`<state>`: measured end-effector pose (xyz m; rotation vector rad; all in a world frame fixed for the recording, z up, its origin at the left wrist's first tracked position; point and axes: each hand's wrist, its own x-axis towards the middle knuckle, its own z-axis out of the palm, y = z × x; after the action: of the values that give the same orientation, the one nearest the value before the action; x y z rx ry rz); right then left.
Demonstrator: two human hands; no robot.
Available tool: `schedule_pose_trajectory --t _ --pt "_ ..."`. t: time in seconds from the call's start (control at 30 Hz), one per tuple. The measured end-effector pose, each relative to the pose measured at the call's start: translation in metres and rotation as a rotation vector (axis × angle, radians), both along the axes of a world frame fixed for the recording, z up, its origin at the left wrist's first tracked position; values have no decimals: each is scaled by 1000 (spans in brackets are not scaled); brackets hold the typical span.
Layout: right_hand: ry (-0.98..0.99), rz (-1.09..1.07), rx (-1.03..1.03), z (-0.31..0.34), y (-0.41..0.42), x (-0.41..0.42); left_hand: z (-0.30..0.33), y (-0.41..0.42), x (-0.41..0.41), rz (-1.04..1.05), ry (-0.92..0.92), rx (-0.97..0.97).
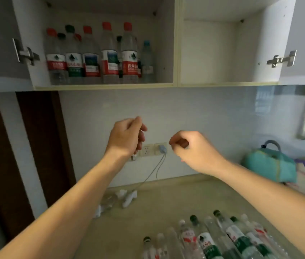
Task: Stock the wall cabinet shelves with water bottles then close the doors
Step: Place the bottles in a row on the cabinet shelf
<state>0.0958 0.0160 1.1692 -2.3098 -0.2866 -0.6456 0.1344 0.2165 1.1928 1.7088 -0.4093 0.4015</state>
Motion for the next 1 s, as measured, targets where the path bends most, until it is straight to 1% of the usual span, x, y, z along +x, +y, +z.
schedule_pose_trajectory --t 0.07,0.13,0.23,0.37,0.43,0.53,0.63,0.7,0.8,0.93,1.0 --pt "78 5 57 -24 -18 -16 -28 -20 -15 -43 85 -23" --pt "164 31 134 -49 -37 -31 -63 -41 -32 -88 143 -4" --pt "229 61 245 -94 -72 -57 -123 -75 -59 -157 259 -10" --pt "322 66 408 -183 -132 -102 -217 -130 -102 -284 425 -43" --pt "410 75 440 -235 -168 -128 -269 -165 -123 -344 493 -20" --pt "580 95 372 -320 -222 -166 -355 -216 -150 -420 640 58" --pt "689 44 266 -414 -270 -194 -455 -257 -166 -477 726 206" --pt "744 -14 210 -483 -296 -207 -528 -277 -174 -449 716 298" --pt "773 -119 148 -595 -323 -215 -639 -301 -178 -419 722 429" --pt "839 -180 79 -750 -344 -213 -790 -323 -176 -401 716 654" --pt "890 -218 86 -827 -355 -209 -864 -333 -172 -369 714 724"
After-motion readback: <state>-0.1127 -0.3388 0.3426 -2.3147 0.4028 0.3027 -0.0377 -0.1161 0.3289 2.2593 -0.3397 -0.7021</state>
